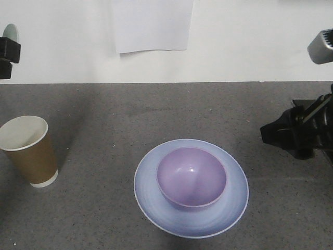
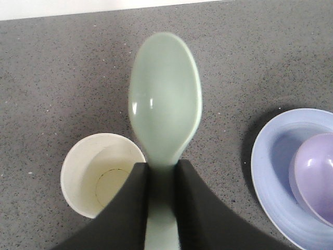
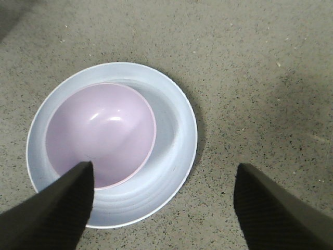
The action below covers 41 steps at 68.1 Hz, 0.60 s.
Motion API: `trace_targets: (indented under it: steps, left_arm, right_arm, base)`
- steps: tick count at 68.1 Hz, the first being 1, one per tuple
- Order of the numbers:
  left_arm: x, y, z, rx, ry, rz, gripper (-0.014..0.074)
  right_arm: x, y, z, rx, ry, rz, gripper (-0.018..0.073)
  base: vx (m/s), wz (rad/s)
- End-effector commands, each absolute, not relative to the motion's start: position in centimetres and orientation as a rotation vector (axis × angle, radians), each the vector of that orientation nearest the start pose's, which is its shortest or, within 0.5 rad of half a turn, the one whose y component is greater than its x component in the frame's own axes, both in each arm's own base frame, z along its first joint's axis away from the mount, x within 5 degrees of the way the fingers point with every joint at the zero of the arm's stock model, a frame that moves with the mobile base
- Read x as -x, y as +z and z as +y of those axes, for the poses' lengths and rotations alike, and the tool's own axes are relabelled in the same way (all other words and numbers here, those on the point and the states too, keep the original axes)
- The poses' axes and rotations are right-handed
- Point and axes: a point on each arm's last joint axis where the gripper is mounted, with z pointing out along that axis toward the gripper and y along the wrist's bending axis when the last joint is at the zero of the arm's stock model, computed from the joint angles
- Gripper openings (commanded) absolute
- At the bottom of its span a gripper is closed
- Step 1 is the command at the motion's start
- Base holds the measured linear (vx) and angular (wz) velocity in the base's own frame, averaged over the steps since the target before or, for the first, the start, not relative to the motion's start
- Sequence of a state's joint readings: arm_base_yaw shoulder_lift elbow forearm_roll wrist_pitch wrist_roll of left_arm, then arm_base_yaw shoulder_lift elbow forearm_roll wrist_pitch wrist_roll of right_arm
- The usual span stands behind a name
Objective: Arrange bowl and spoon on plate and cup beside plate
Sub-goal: 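Move the left gripper with the spoon over the lilac bowl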
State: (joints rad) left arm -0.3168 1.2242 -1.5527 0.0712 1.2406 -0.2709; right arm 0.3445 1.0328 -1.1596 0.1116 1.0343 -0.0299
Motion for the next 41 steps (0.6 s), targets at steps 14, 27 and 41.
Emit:
trace_targets:
  steps: [14,27,41]
  left_arm:
    - [-20.8,47.0,-7.1,-0.156,-0.273,2.313,-0.0006]
    - [-22.2,45.8,-9.1,-0.284,-0.433,2.361,-0.0006]
    - [-24.6,43.3,-11.8,-0.449,-0.563,2.439,-0.0006]
  right_arm:
    - [-17.1,40.9,6.9,0.421,0.285,2.267,0.0546]
    - [-17.2,41.0,7.0,0.418,0.286,2.260,0.0546]
    - [-17.2,41.0,7.0,0.418,0.286,2.259,0.0546]
  base:
    - [0.00,0.00]
    - [0.00,0.00]
    - [0.00,0.00]
